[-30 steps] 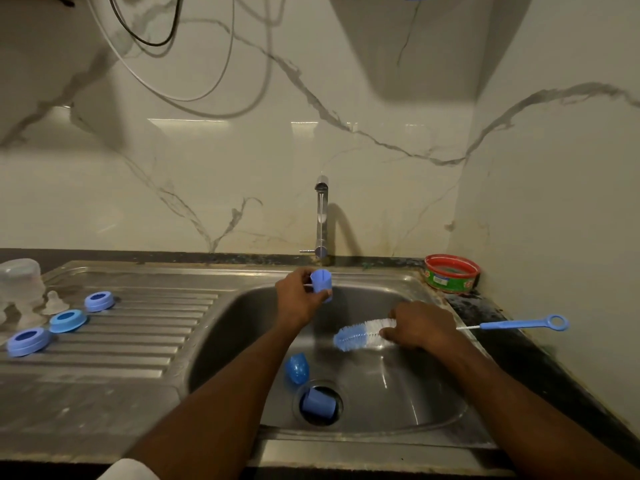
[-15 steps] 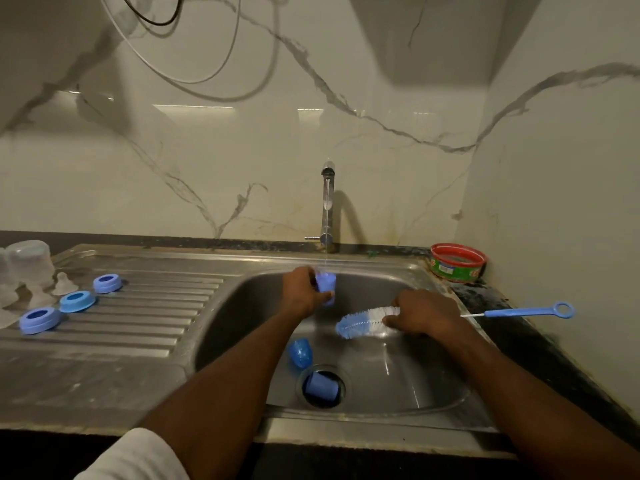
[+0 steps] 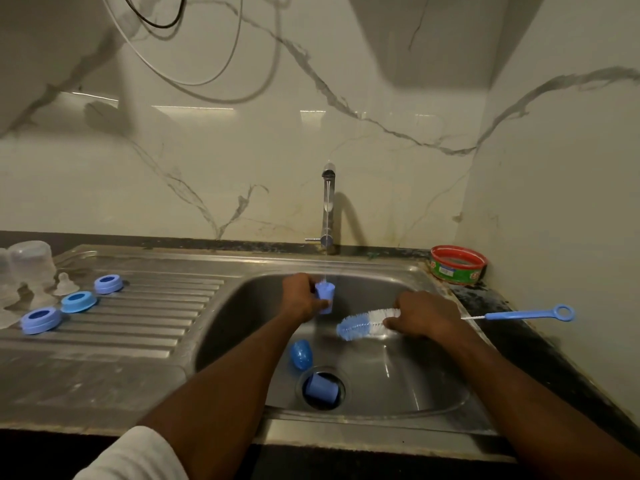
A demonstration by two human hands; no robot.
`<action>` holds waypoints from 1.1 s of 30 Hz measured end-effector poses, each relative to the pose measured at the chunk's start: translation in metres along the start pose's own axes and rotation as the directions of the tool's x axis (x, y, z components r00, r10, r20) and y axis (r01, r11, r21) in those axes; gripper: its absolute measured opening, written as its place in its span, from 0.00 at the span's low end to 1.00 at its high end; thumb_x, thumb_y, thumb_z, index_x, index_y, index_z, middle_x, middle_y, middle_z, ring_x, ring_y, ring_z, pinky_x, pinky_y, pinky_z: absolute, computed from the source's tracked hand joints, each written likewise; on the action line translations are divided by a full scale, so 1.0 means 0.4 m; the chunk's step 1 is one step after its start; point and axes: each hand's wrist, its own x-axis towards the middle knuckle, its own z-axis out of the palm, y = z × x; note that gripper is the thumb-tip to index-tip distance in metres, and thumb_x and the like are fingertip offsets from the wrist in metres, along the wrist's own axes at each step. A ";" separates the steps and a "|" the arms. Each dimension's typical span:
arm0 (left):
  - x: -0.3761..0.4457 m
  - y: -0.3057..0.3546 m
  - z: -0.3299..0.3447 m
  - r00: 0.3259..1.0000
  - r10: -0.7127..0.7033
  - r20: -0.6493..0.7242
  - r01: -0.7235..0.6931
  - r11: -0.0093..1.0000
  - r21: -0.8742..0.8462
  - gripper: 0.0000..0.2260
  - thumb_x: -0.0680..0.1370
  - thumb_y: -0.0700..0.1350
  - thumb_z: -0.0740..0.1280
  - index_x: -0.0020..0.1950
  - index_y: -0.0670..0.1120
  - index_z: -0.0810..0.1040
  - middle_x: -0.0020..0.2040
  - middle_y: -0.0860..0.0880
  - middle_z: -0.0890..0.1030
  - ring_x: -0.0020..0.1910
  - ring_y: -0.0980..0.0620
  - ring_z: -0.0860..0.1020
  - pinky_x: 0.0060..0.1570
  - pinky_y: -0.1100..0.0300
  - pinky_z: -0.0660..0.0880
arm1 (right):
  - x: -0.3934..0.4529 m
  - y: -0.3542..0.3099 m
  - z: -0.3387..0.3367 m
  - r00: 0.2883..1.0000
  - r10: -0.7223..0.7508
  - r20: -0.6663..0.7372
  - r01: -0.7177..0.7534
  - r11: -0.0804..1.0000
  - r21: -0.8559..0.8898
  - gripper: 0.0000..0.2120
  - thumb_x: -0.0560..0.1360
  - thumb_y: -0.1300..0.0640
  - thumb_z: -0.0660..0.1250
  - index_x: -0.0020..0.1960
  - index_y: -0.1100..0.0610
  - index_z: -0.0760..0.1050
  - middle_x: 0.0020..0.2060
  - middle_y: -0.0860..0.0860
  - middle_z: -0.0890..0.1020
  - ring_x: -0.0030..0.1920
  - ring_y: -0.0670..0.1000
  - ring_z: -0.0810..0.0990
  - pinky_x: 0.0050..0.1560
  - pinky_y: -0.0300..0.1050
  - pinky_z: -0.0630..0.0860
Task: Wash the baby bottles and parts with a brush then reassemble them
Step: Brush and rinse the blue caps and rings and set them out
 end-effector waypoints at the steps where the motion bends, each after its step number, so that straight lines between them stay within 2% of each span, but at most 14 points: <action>1: 0.000 0.001 -0.002 1.000 0.006 -0.029 -0.007 1.000 -0.026 0.20 0.72 0.42 0.78 0.62 0.43 0.79 0.57 0.47 0.83 0.55 0.53 0.81 0.55 0.62 0.77 | 0.000 0.000 0.000 1.000 -0.002 -0.002 0.002 1.000 0.000 0.21 0.77 0.38 0.66 0.64 0.49 0.75 0.60 0.51 0.80 0.59 0.53 0.79 0.59 0.50 0.75; 3: 0.006 -0.001 -0.004 0.997 0.022 -0.073 -0.028 0.996 -0.086 0.21 0.72 0.42 0.79 0.63 0.43 0.78 0.56 0.47 0.83 0.55 0.53 0.82 0.54 0.63 0.76 | 0.002 0.002 0.001 1.000 -0.002 -0.008 0.002 1.000 -0.004 0.21 0.77 0.38 0.66 0.65 0.49 0.75 0.60 0.51 0.80 0.59 0.53 0.79 0.59 0.51 0.76; 6: -0.002 -0.002 -0.005 1.000 0.019 0.008 -0.019 1.000 0.020 0.20 0.73 0.43 0.78 0.62 0.43 0.78 0.58 0.46 0.82 0.54 0.52 0.81 0.54 0.62 0.76 | 0.000 0.000 0.002 1.000 -0.002 -0.009 0.002 1.000 0.001 0.21 0.77 0.38 0.66 0.64 0.49 0.75 0.59 0.51 0.81 0.57 0.53 0.79 0.58 0.50 0.76; 9: 0.004 -0.004 -0.005 0.997 0.037 -0.062 -0.040 0.997 -0.062 0.21 0.73 0.41 0.78 0.64 0.43 0.78 0.58 0.46 0.83 0.55 0.53 0.81 0.55 0.63 0.76 | 0.001 0.001 0.001 1.000 -0.005 -0.008 0.005 1.000 0.010 0.20 0.77 0.39 0.67 0.63 0.49 0.76 0.59 0.51 0.81 0.57 0.52 0.79 0.58 0.50 0.76; 12: 0.000 -0.005 -0.003 0.998 0.051 0.020 -0.052 0.999 0.007 0.20 0.74 0.41 0.77 0.65 0.44 0.77 0.60 0.45 0.82 0.53 0.56 0.78 0.54 0.63 0.74 | -0.002 0.002 -0.003 1.000 -0.001 -0.015 0.001 1.000 0.006 0.21 0.78 0.38 0.66 0.65 0.49 0.75 0.60 0.51 0.81 0.58 0.53 0.79 0.56 0.48 0.75; 17: 0.006 0.016 -0.012 0.991 0.132 -0.036 -0.134 0.988 -0.072 0.25 0.78 0.46 0.74 0.73 0.44 0.72 0.66 0.43 0.79 0.63 0.47 0.78 0.62 0.55 0.75 | -0.003 0.004 -0.006 0.999 0.002 -0.033 -0.001 1.000 0.006 0.19 0.79 0.39 0.65 0.64 0.49 0.76 0.60 0.51 0.81 0.58 0.53 0.79 0.52 0.47 0.72; 20: 0.013 0.002 -0.017 0.988 0.122 0.089 -0.129 0.989 0.075 0.28 0.79 0.51 0.71 0.76 0.44 0.69 0.70 0.42 0.76 0.67 0.45 0.75 0.66 0.54 0.72 | -0.001 0.003 -0.006 0.999 -0.004 -0.035 0.005 1.000 0.013 0.20 0.78 0.38 0.65 0.64 0.49 0.76 0.60 0.51 0.80 0.58 0.53 0.78 0.55 0.48 0.73; 21: 0.013 -0.003 -0.021 0.988 0.114 0.106 -0.127 0.984 0.123 0.29 0.78 0.52 0.73 0.75 0.44 0.70 0.70 0.42 0.76 0.66 0.46 0.76 0.64 0.55 0.72 | -0.003 0.005 -0.004 0.999 -0.009 -0.036 0.009 1.000 0.004 0.20 0.78 0.38 0.66 0.64 0.48 0.76 0.60 0.51 0.80 0.59 0.53 0.79 0.55 0.47 0.73; 24: 0.008 -0.003 -0.042 0.993 0.085 0.081 -0.100 0.976 0.196 0.26 0.72 0.51 0.79 0.66 0.44 0.75 0.61 0.44 0.79 0.53 0.52 0.76 0.50 0.61 0.72 | -0.006 0.004 -0.005 0.998 -0.023 -0.062 0.020 0.999 -0.042 0.19 0.77 0.37 0.65 0.62 0.47 0.77 0.60 0.51 0.81 0.59 0.54 0.79 0.50 0.46 0.71; 26: 0.000 -0.008 -0.052 0.994 0.061 0.091 -0.082 0.966 0.245 0.23 0.72 0.48 0.79 0.63 0.44 0.76 0.56 0.46 0.79 0.51 0.54 0.74 0.48 0.62 0.70 | -0.013 -0.005 -0.010 0.996 -0.034 -0.078 0.029 0.997 -0.070 0.19 0.78 0.37 0.65 0.62 0.47 0.78 0.59 0.51 0.81 0.58 0.54 0.80 0.48 0.46 0.69; 30: -0.027 -0.011 -0.067 0.988 0.059 0.144 -0.101 0.947 0.305 0.17 0.74 0.46 0.77 0.60 0.44 0.78 0.55 0.46 0.81 0.53 0.51 0.79 0.51 0.59 0.73 | -0.028 -0.014 -0.001 0.995 -0.023 -0.101 0.021 1.000 -0.016 0.20 0.77 0.38 0.66 0.63 0.49 0.77 0.60 0.51 0.81 0.58 0.54 0.79 0.49 0.46 0.69; 33: -0.053 -0.001 -0.079 0.978 0.077 0.196 -0.141 0.930 0.338 0.19 0.75 0.45 0.76 0.64 0.46 0.78 0.58 0.45 0.81 0.57 0.49 0.79 0.54 0.59 0.73 | -0.052 -0.023 0.006 0.996 -0.014 -0.091 0.015 1.000 0.014 0.21 0.77 0.38 0.66 0.64 0.50 0.77 0.61 0.52 0.80 0.59 0.54 0.80 0.54 0.49 0.74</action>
